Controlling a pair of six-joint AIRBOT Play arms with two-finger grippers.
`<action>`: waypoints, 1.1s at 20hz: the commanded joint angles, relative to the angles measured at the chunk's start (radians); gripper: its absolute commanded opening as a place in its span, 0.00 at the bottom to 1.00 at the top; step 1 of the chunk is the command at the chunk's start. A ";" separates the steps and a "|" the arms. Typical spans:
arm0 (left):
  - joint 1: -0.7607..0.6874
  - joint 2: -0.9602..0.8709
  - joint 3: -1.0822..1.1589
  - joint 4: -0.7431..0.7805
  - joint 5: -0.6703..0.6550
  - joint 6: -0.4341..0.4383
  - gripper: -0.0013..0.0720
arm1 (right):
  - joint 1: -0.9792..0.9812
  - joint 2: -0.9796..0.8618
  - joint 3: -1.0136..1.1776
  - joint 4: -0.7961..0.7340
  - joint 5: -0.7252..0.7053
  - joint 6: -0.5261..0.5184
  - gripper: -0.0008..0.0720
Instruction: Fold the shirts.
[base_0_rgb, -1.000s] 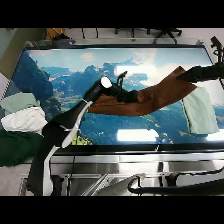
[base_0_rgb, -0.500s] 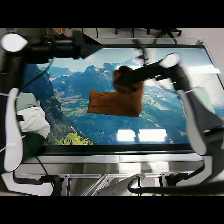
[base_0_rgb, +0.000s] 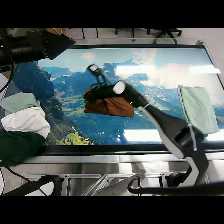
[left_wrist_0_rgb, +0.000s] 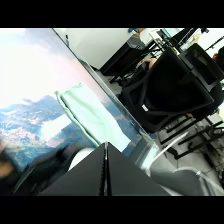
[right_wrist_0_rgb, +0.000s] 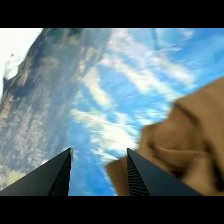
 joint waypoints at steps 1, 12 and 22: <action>0.040 0.021 -0.013 -0.004 -0.039 0.013 0.04 | -0.216 0.158 0.000 -0.193 0.231 0.199 0.55; 0.048 0.021 -0.013 -0.004 -0.054 0.012 0.04 | -0.560 -0.009 -0.158 -0.034 0.561 0.286 0.86; 0.048 0.021 -0.014 -0.007 -0.069 0.012 0.04 | -0.457 -0.185 -0.158 0.120 0.508 0.211 0.85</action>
